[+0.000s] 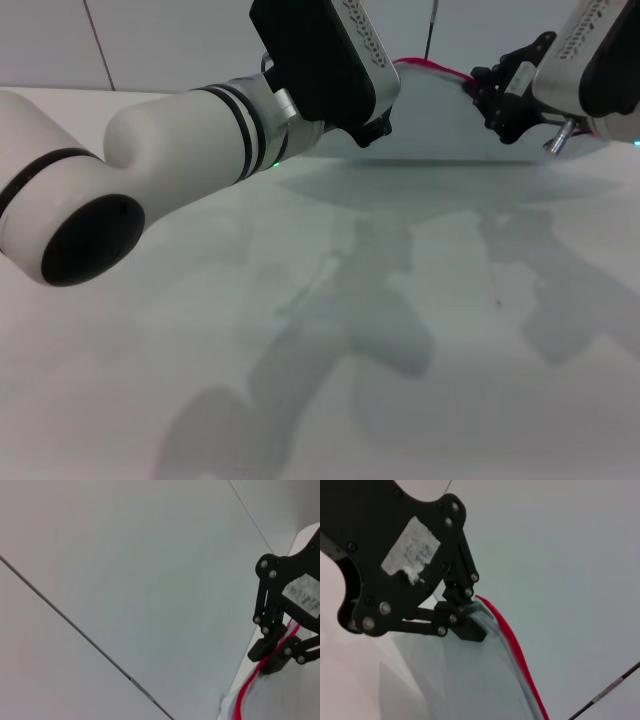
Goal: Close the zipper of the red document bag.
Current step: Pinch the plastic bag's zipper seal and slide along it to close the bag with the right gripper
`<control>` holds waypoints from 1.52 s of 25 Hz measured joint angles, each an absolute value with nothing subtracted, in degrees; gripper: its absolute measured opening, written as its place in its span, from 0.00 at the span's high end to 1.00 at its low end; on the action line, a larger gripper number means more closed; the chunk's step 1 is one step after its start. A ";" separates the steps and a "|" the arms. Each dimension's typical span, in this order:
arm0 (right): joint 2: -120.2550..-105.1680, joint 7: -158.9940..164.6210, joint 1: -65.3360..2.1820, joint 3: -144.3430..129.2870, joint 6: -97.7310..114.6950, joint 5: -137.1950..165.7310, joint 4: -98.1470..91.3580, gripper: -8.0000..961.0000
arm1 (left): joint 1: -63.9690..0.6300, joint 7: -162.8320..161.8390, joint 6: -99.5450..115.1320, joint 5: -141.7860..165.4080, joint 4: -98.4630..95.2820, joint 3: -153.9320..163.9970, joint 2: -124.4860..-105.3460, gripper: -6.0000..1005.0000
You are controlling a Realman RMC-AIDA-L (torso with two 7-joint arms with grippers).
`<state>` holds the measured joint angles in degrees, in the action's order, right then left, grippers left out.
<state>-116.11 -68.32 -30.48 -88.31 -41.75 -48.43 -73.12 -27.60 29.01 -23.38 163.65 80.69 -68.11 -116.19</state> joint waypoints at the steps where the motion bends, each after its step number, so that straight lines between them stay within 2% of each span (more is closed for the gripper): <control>1: -116.12 -68.29 -30.49 -88.23 -41.75 -48.43 -73.12 0.90 | -27.60 29.01 -23.37 163.65 80.69 -68.11 -116.19 0.94; 18: -116.13 -68.10 -30.94 -87.67 -41.74 -46.52 -70.92 0.93 | -27.56 29.01 -23.37 163.65 80.69 -68.45 -116.19 0.94; 38: -116.06 -66.32 -31.24 -83.99 -38.57 -39.86 -65.92 0.93 | -23.16 30.75 -24.17 164.35 87.25 -69.65 -116.19 0.94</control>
